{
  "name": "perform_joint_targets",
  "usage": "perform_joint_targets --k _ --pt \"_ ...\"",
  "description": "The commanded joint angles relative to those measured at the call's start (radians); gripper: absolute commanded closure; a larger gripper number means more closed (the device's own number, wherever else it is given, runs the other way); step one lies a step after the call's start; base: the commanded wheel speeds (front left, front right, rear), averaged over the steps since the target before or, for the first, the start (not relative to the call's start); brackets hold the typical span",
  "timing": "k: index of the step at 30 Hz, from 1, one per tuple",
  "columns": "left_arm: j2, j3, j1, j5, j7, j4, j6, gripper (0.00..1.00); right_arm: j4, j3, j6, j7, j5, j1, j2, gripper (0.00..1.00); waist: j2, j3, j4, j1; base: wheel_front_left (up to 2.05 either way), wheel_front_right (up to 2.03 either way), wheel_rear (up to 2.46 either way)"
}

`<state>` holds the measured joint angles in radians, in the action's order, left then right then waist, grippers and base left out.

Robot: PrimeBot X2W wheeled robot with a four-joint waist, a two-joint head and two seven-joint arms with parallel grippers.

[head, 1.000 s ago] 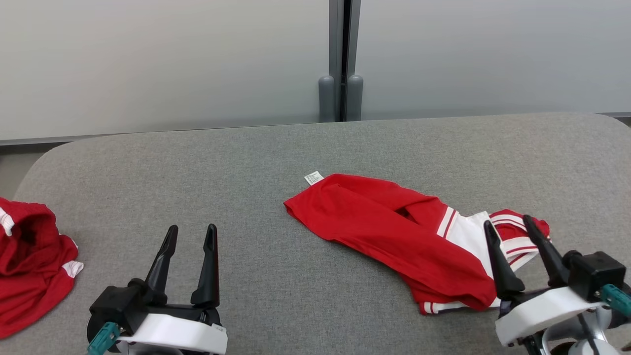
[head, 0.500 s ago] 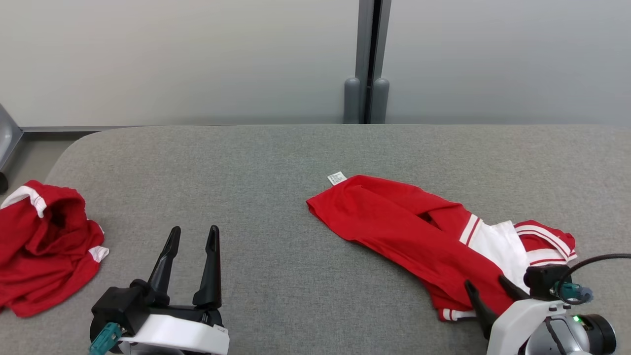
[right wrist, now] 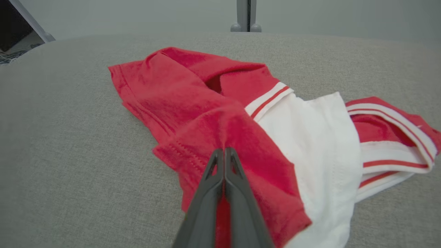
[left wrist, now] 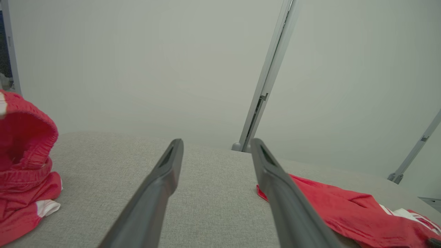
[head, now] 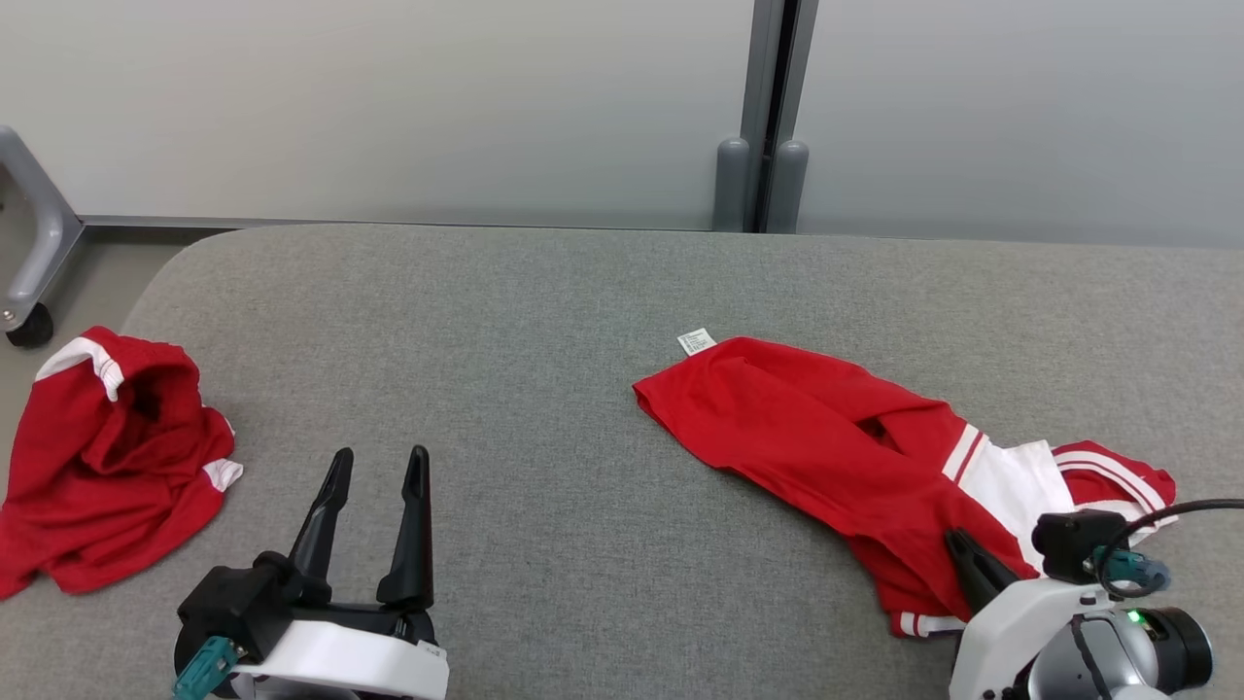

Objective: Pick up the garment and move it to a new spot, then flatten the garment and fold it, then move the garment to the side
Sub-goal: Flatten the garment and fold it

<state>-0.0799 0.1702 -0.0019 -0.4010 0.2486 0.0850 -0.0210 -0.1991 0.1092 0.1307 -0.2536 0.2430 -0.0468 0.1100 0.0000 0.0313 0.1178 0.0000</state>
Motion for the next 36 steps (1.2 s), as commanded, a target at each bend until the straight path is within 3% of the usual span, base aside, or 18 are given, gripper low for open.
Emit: perform_joint_targets --k 1,7,12,17,24,29,30,31,36 --pt "-0.006 -0.003 -0.005 -0.006 0.006 0.003 0.001 0.0 0.018 0.008 0.0 0.01 0.008 0.005 0.0 1.0 0.0 0.0 0.001 0.0 0.0 0.0 0.0" --pt "-0.007 0.0 -0.016 -0.007 0.007 0.016 -0.001 0.0 0.118 0.076 0.0 0.031 0.071 -0.011 -0.018 1.0 0.0 -0.006 0.026 0.0 0.0 0.0 0.0" --pt "-0.006 0.01 -0.03 -0.002 0.007 0.013 0.0 0.0 0.127 0.187 0.0 0.041 0.159 -0.067 -0.027 1.0 0.0 0.007 0.083 0.0 0.0 0.0 0.0" --pt "-0.003 0.018 -0.046 -0.002 0.009 0.011 0.0 0.0 0.045 0.32 0.0 0.064 0.221 -0.188 -0.026 1.0 0.0 0.039 0.156 0.0 0.0 0.0 0.0" --pt "0.009 0.047 -0.085 -0.008 0.011 0.027 -0.011 0.0 -0.17 0.48 0.0 0.13 0.319 -0.368 -0.032 1.0 0.0 0.076 0.27 0.0 0.0 0.0 0.0" --pt "0.014 0.057 -0.101 -0.012 0.014 0.036 -0.009 0.0 -0.314 0.597 0.0 0.18 0.39 -0.452 -0.045 1.0 0.0 0.091 0.314 0.0 0.0 0.0 0.0" --pt "0.014 0.057 -0.103 -0.013 0.015 0.036 -0.009 0.0 -0.342 0.618 0.0 0.189 0.404 -0.462 -0.047 0.56 0.0 0.092 0.316 0.0 0.0 0.0 0.0" --pt "0.015 0.055 -0.105 -0.013 0.015 0.036 -0.007 0.0 -0.363 0.638 0.0 0.196 0.418 -0.472 -0.049 0.0 0.0 0.093 0.316 0.0 0.0 0.0 0.0" --pt "0.011 0.039 -0.096 -0.007 0.017 0.038 0.001 0.0 -0.395 0.719 0.0 0.255 0.487 -0.496 -0.055 0.0 0.0 0.077 0.266 0.0 0.0 0.0 0.0"
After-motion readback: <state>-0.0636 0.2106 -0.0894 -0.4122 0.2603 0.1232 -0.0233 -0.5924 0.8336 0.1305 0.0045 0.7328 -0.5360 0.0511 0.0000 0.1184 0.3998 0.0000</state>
